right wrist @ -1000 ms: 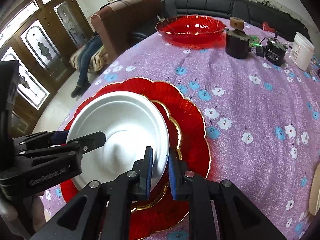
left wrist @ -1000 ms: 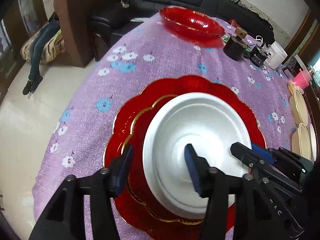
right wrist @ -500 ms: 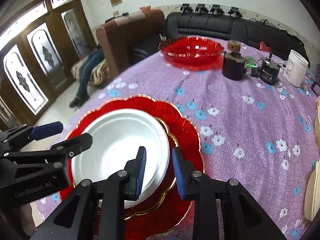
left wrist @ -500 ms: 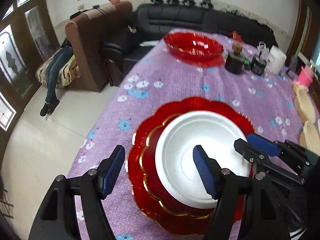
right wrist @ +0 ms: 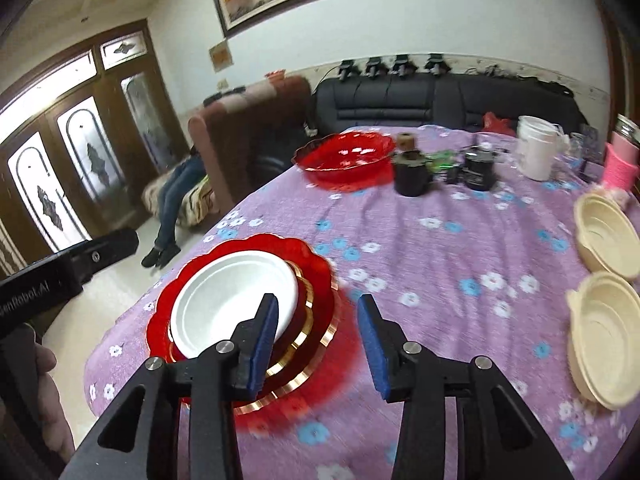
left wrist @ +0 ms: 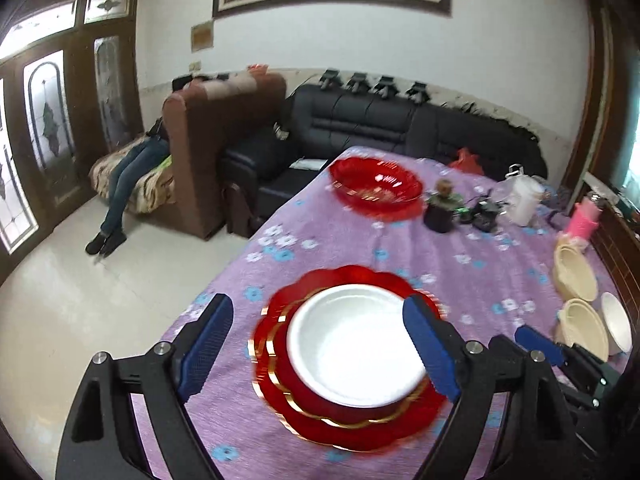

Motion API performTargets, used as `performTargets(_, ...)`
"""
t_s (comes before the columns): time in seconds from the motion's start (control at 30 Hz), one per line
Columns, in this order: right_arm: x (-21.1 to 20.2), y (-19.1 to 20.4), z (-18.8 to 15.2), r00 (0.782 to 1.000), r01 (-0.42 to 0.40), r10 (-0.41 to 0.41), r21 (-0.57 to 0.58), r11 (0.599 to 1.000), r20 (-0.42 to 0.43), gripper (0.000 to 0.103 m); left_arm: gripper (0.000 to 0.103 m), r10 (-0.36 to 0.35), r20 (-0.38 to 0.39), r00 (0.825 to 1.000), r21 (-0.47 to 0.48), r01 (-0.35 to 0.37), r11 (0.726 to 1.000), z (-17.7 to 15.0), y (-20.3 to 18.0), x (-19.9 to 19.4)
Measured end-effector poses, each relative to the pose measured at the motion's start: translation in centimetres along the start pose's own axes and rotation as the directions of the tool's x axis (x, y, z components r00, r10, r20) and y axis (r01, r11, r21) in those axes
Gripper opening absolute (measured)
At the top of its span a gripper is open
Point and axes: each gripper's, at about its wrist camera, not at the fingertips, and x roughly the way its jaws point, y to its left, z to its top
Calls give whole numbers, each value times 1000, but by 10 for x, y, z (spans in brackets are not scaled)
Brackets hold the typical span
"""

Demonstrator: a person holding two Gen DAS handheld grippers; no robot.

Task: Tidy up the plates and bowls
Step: 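Raise the right gripper and move it to the large cream bowl, then close the right gripper on the rim of the large cream bowl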

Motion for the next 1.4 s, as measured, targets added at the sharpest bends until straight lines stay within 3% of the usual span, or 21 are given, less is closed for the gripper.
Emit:
performTargets(0.1,-23,-22,-11,999,31,-32,39,999,32,52,98,-9,51,999,36,7,999,-5,-26,-14)
performTargets(0.17,-35,-35,-18,998,51,-54,62,997,44,53,99,-42,62,997,59,38,998,-7,-40,-19)
performTargets(0.47,-100,-119,-49,978,182,-197,192,964,63,53,99,-157,-35,987,134,161,978,-27,-121,-14)
performTargets(0.73,-138,-198,-70,943,310,-333,336,890,11,53,99,-193,-109,975,210,212,954,-48,-173,1)
performTargets(0.87,-128,-227,-67,942,318,-333,399,860,-34,53,99,-183,-129,975,234,209,949,-52,-182,6)
performTargets(1.13,-79,-275,-53,962,266,-260,524,809,-87,52,99,-171,-165,971,262,210,942,-52,-185,14)
performTargets(1.27,-66,-276,-49,964,262,-251,510,820,-91,24,99,-183,-172,968,268,225,937,-49,-186,14)
performTargets(1.4,-58,-269,-48,977,212,-195,484,849,-87,19,99,-212,-200,957,255,259,932,-43,-190,24)
